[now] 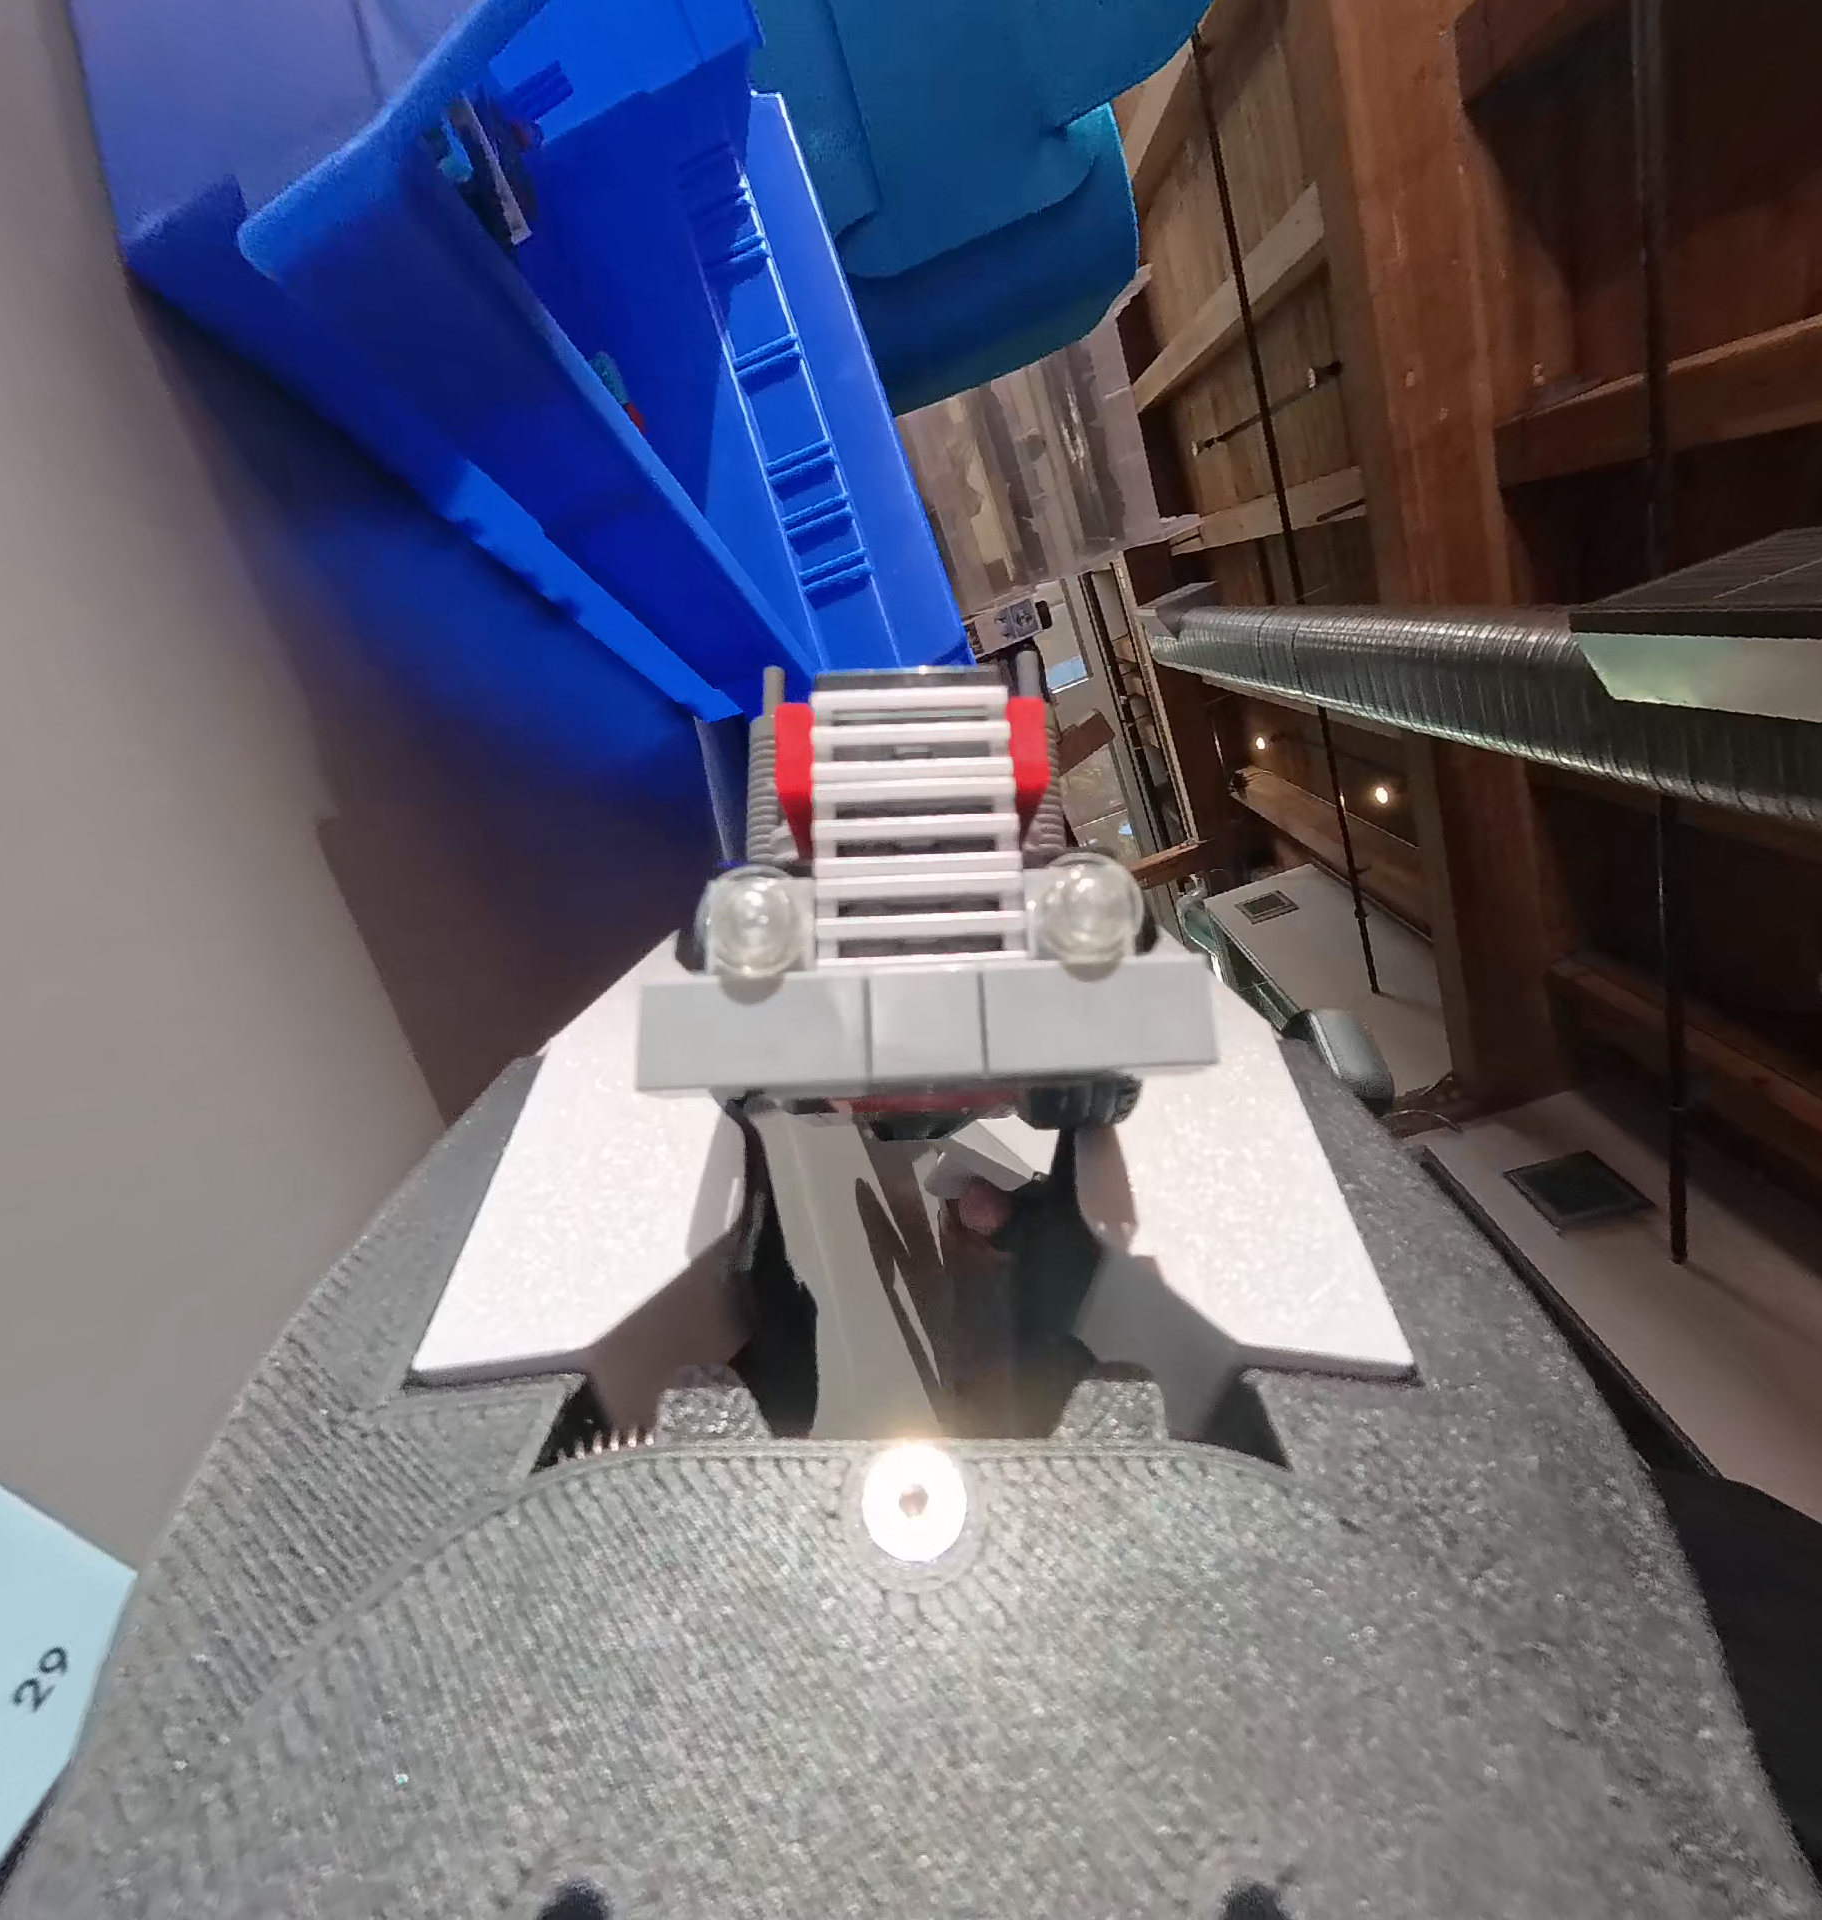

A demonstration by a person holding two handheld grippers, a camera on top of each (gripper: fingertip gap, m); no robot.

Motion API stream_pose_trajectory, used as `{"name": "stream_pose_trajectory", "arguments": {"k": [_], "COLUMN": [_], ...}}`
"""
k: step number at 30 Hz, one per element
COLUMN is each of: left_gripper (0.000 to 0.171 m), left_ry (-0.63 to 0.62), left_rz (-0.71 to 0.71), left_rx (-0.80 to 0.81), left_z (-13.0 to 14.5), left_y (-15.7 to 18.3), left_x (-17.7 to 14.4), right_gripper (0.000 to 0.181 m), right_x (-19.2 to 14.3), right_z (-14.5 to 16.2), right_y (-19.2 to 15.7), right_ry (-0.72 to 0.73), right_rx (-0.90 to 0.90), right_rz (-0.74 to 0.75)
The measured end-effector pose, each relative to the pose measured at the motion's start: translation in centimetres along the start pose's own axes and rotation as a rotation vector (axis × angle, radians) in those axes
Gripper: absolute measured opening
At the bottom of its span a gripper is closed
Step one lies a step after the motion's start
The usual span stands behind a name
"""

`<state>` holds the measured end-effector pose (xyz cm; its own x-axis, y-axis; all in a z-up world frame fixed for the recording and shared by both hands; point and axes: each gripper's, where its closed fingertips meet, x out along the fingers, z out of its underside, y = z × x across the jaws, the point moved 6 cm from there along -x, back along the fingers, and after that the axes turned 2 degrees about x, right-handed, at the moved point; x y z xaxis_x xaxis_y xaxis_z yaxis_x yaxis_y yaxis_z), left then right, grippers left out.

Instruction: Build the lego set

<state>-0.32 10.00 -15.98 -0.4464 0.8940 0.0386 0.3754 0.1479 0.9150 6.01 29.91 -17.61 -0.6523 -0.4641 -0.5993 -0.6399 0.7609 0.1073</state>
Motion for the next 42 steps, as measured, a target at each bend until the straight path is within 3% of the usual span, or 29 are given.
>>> {"name": "stream_pose_trajectory", "arguments": {"k": [4, 8, 13, 20, 28, 35, 42], "left_gripper": [0.056, 0.056, 0.056, 0.056, 0.056, 0.056, 0.056], "left_ry": [-0.021, -0.037, -0.044, -0.031, -0.008, 0.009, 0.008], "left_rz": [-0.016, -0.003, -0.003, -0.022, -0.030, -0.029, -0.025], "left_rx": [-0.046, -0.082, -0.081, -0.077, -0.078, -0.083, -0.083], "left_z": [0.0, -0.2, -0.2, -0.7, -1.2, -1.5, -1.5], "left_y": [-0.5, -0.8, -0.9, -1.2, -1.4, -1.5, -1.5], "left_x": [-0.1, -0.2, -0.1, -0.5, -0.8, -1.0, -1.0], "right_gripper": [0.023, 0.023, 0.023, 0.023, 0.024, 0.024, 0.024], "right_x": [2.8, 3.7, 4.0, 4.9, 6.7, 7.0, 7.4], "right_z": [-1.9, -3.4, -4.8, -4.0, -5.5, -6.6, -5.2], "right_y": [-2.8, -3.5, -2.6, -2.2, -3.5, -4.5, -2.5], "right_ry": [-0.098, -0.214, -0.422, -0.706, -0.611, -0.319, -0.210], "right_rx": [-0.116, -0.219, -0.436, -0.620, -0.585, -0.292, -0.066], "right_rz": [-0.199, -0.327, -0.372, -0.435, -0.467, -0.597, -0.449]}}
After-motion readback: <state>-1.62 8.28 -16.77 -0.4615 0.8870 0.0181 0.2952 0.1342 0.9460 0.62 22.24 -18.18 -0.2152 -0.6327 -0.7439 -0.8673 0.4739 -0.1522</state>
